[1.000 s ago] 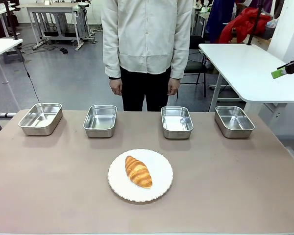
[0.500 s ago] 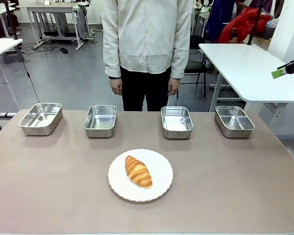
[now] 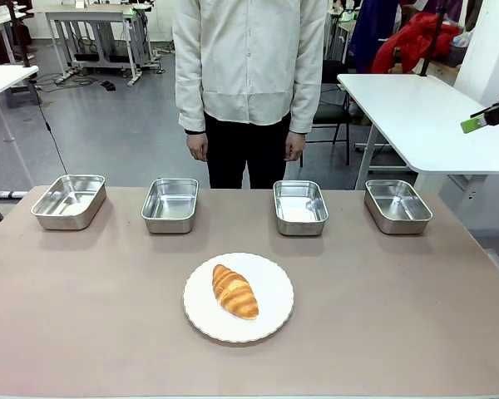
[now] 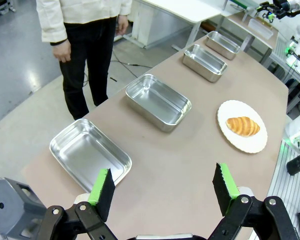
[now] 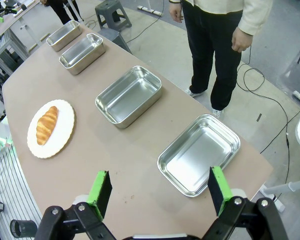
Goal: Place the bread in the container.
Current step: Place the Butter Roll into the Airtight Container indicated by the human.
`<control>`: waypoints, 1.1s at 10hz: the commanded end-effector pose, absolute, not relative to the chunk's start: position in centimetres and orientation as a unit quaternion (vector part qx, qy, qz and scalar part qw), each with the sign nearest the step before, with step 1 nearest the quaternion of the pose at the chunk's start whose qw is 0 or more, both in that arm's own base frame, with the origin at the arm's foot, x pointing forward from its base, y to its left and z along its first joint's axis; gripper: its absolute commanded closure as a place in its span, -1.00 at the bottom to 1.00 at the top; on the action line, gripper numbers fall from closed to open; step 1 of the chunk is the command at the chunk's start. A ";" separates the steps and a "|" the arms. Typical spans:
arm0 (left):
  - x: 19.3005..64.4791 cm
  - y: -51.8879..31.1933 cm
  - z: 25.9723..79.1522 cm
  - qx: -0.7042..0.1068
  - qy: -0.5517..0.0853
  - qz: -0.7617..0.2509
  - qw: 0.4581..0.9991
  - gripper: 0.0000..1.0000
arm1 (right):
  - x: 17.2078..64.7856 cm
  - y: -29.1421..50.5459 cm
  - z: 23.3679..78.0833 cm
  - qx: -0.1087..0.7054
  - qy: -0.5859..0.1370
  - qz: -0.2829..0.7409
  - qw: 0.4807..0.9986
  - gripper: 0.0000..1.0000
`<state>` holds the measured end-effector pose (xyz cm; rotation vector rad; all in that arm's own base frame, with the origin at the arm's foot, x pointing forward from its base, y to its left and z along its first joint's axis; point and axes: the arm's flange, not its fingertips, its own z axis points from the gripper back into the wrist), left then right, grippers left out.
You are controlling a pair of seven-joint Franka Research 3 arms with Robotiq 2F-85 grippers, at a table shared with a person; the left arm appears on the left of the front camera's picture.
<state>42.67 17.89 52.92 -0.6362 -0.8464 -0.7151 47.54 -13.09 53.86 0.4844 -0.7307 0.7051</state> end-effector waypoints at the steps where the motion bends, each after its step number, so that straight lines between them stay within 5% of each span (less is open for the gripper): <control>1: 42.5 18.0 53.0 -0.298 -0.400 -0.337 0.798 -1.00 | 47.7 -13.0 53.9 0.229 -0.349 0.334 0.845 -1.00; 11: 42.5 18.0 53.0 -0.298 -0.400 -0.337 0.798 -1.00 | 47.7 -13.0 53.9 0.229 -0.349 0.334 0.845 -1.00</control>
